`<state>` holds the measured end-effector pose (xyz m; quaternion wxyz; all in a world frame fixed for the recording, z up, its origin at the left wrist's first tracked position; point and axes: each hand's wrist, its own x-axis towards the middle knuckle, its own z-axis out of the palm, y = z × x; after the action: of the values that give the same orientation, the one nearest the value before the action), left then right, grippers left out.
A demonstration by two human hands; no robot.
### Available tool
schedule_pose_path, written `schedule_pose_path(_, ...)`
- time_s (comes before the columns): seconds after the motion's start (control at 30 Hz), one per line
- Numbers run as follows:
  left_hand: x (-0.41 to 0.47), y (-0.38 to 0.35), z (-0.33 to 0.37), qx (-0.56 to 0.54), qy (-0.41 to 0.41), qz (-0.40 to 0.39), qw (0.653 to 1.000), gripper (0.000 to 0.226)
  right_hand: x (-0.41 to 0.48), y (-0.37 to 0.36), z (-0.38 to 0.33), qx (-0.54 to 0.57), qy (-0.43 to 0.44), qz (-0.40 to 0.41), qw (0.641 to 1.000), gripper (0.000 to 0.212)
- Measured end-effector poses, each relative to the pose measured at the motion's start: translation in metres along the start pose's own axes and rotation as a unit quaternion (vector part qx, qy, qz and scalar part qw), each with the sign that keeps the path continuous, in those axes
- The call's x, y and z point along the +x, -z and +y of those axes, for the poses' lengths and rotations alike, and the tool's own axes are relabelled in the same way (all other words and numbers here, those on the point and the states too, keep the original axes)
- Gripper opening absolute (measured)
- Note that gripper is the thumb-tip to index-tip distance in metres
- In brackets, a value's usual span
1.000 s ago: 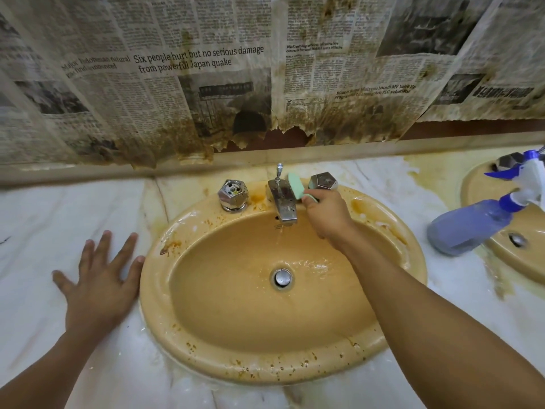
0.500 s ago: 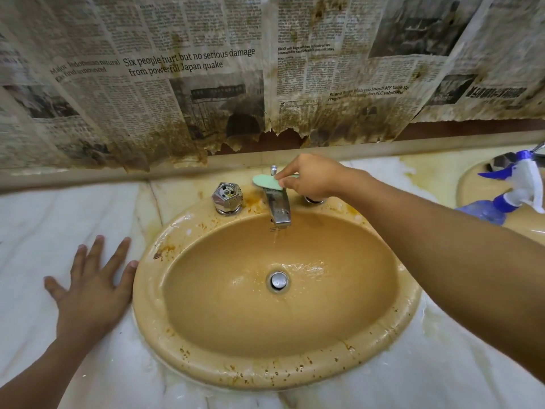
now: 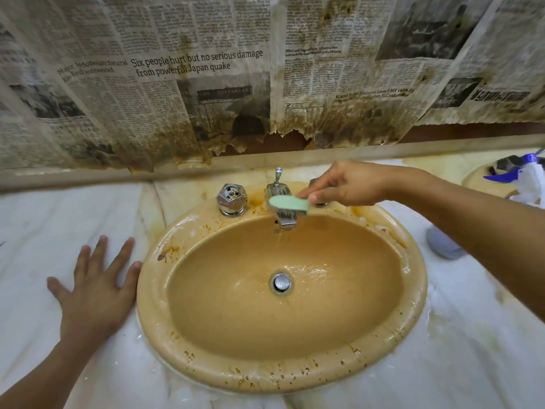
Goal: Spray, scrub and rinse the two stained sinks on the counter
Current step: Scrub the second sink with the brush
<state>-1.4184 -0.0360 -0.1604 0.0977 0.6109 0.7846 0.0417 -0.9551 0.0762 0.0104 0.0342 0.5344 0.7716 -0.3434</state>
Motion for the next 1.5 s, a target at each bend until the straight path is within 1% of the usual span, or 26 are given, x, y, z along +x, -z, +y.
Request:
schedule_pose_path(0.03, 0.001, 0.0, 0.0, -0.001, 0.002, -0.001, 1.0, 0.066, -0.011, 0.002, -0.003, -0.006, 0.006, -0.014, 1.0, 0.026)
schedule_pose_path(0.07, 0.001, -0.001, 0.0, -0.001, 0.004, -0.002, 1.0, 0.066, -0.016, 0.002, -0.006, -0.012, 0.011, -0.006, 1.0, 0.027)
schedule_pose_path(0.13, 0.001, 0.0, 0.001, 0.0, 0.002, 0.0, 1.0, 0.067, -0.012, -0.005, -0.016, -0.033, 0.021, 0.042, 0.998, 0.03)
schedule_pose_path(0.17, 0.0, 0.001, 0.001, -0.001, 0.001, 0.001, 1.0, 0.067, -0.007, -0.011, -0.022, -0.042, 0.022, 0.053, 0.997, 0.032)
schedule_pose_path(0.3, -0.002, 0.002, 0.003, -0.003, 0.001, 0.004, 1.0, 0.068, -0.014, -0.021, -0.032, -0.083, 0.047, 0.021, 0.995, 0.033)
schedule_pose_path(0.33, -0.002, 0.002, 0.003, -0.001, 0.0, 0.004, 1.0, 0.068, -0.021, -0.018, -0.028, -0.091, 0.044, 0.016, 0.995, 0.032)
schedule_pose_path(0.4, -0.001, 0.001, 0.003, -0.002, 0.0, 0.005, 1.0, 0.067, -0.027, -0.011, -0.018, -0.083, 0.017, 0.044, 0.995, 0.032)
schedule_pose_path(0.47, 0.0, 0.001, 0.002, -0.001, 0.001, 0.004, 1.0, 0.067, -0.015, -0.011, -0.016, -0.081, -0.003, 0.072, 0.994, 0.033)
schedule_pose_path(0.5, 0.0, 0.001, 0.002, -0.001, 0.0, 0.004, 1.0, 0.067, -0.006, -0.014, -0.02, -0.084, 0.001, 0.074, 0.994, 0.033)
schedule_pose_path(0.6, -0.001, 0.0, 0.0, -0.009, -0.001, 0.004, 1.0, 0.067, 0.001, -0.019, -0.03, -0.091, 0.03, 0.044, 0.994, 0.034)
schedule_pose_path(0.67, 0.0, 0.0, 0.0, -0.013, -0.003, 0.004, 1.0, 0.066, -0.011, -0.011, -0.022, -0.093, 0.025, 0.017, 0.995, 0.033)
schedule_pose_path(0.7, -0.001, 0.0, 0.0, -0.014, -0.002, 0.004, 1.0, 0.066, -0.017, -0.007, -0.016, -0.094, 0.016, 0.018, 0.995, 0.032)
schedule_pose_path(0.83, -0.001, 0.0, 0.0, -0.018, -0.002, 0.003, 1.0, 0.066, -0.003, -0.011, -0.011, -0.089, -0.004, 0.07, 0.994, 0.034)
schedule_pose_path(0.93, 0.0, -0.002, -0.002, -0.016, -0.004, 0.004, 1.0, 0.066, 0.015, -0.018, -0.025, -0.099, 0.019, 0.059, 0.993, 0.036)
schedule_pose_path(0.97, 0.0, -0.002, -0.002, -0.014, -0.005, 0.003, 1.0, 0.066, 0.017, -0.017, -0.024, -0.11, 0.015, 0.057, 0.992, 0.036)
schedule_pose_path(1.1, 0.002, -0.002, -0.002, -0.001, -0.001, -0.003, 1.0, 0.066, 0.035, -0.016, -0.012, -0.147, -0.029, 0.099, 0.984, 0.039)
schedule_pose_path(1.2, 0.003, -0.002, -0.004, -0.001, -0.002, -0.003, 1.0, 0.067, 0.054, -0.027, -0.016, -0.152, -0.013, 0.111, 0.982, 0.04)
schedule_pose_path(1.27, 0.002, -0.002, -0.006, 0.0, -0.004, -0.002, 1.0, 0.066, 0.048, -0.025, -0.009, -0.165, -0.006, 0.109, 0.98, 0.04)
schedule_pose_path(1.4, 0.002, -0.003, -0.002, 0.0, 0.0, -0.002, 1.0, 0.064, 0.012, -0.017, 0.026, -0.147, -0.035, 0.122, 0.981, 0.038)
schedule_pose_path(1.5, 0.001, -0.003, -0.001, -0.003, 0.002, -0.001, 1.0, 0.064, 0.024, -0.029, 0.01, -0.137, -0.026, 0.132, 0.981, 0.04)
